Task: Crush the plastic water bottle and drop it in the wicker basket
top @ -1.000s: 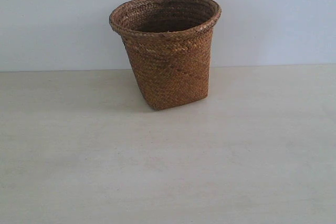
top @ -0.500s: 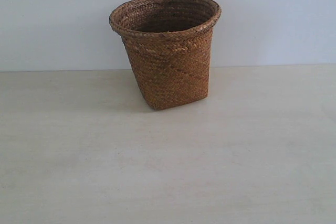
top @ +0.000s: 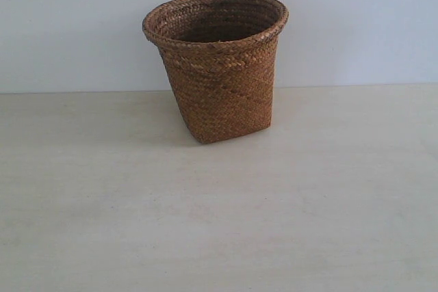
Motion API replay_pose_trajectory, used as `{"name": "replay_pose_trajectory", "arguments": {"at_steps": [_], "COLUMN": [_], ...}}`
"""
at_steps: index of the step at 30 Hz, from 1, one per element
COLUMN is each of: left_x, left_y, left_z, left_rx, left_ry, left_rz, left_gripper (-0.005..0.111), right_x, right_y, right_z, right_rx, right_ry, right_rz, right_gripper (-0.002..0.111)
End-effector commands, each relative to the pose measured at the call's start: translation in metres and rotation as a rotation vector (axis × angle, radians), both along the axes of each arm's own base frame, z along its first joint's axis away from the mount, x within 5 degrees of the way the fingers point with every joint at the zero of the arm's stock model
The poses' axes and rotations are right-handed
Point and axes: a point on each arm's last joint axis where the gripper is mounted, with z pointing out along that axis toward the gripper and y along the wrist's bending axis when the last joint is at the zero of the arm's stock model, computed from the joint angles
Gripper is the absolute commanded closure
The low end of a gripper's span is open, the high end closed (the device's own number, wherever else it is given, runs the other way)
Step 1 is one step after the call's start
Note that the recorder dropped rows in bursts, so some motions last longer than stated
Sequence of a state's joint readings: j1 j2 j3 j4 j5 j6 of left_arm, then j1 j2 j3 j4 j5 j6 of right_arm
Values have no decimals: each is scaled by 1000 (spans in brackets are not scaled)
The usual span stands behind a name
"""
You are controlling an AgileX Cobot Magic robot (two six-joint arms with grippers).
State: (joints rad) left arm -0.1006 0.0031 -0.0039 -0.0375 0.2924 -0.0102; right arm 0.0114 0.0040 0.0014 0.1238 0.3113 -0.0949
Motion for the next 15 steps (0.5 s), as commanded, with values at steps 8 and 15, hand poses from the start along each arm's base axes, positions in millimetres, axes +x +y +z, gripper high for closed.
{"name": "replay_pose_trajectory", "arguments": {"at_steps": [8, 15], "left_x": [0, 0], "left_y": [0, 0], "left_z": [-1, -1], "left_rx": [-3, -3], "left_ry": [3, 3], "left_rz": [5, 5], "left_gripper": [102, 102], "right_x": [-1, -1], "right_y": [0, 0], "right_z": [-2, -2], "right_rx": [-10, -10], "right_ry": [23, 23], "right_rz": [5, 5], "right_gripper": [108, 108]}}
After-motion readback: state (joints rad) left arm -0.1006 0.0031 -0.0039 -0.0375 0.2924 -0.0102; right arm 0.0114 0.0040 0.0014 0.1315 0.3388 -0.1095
